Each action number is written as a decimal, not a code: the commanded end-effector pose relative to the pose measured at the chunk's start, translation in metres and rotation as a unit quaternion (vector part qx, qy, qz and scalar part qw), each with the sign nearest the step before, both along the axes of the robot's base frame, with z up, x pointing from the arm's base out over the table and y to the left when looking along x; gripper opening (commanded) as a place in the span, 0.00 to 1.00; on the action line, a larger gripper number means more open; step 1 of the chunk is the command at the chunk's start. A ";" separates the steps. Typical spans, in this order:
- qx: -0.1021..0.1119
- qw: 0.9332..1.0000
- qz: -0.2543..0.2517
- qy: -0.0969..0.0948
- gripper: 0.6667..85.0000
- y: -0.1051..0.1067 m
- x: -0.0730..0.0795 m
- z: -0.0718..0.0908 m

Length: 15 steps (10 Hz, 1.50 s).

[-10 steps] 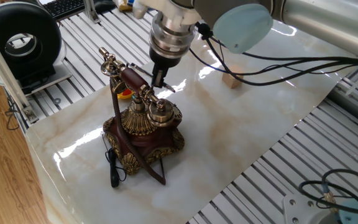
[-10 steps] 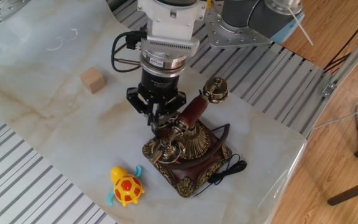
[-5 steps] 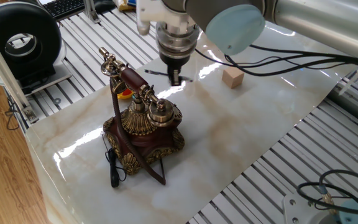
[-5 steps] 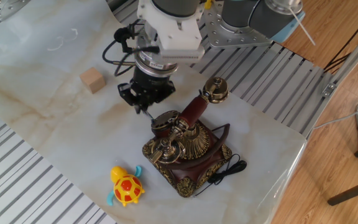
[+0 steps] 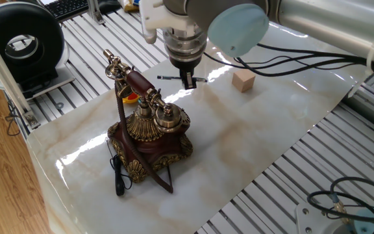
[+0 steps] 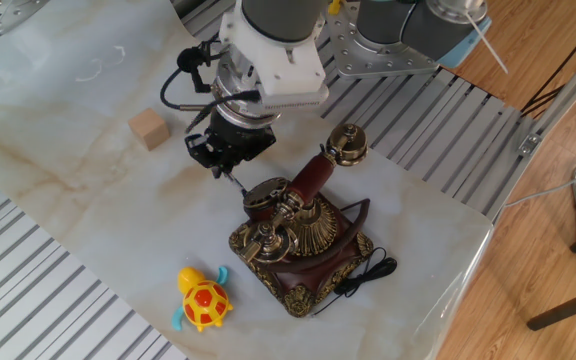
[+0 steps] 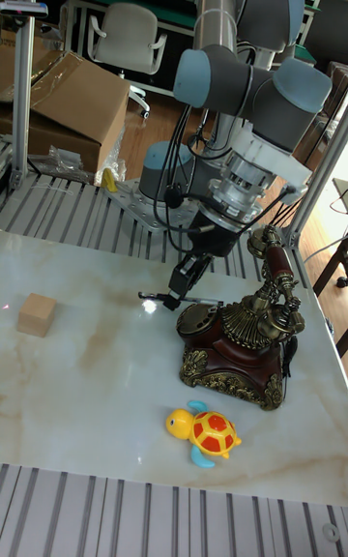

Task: Dial a number on an old rotary phone

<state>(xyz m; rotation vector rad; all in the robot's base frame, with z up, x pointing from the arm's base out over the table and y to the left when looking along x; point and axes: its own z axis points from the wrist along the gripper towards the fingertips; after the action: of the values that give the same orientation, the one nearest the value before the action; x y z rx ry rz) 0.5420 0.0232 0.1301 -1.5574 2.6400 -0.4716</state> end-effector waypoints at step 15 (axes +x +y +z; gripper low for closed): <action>-0.072 0.997 0.002 0.022 0.01 -0.032 -0.005 0.010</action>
<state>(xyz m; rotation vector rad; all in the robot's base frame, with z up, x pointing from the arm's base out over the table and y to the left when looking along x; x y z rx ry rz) 0.5374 -0.0115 0.1408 -1.6695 2.6737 -0.6664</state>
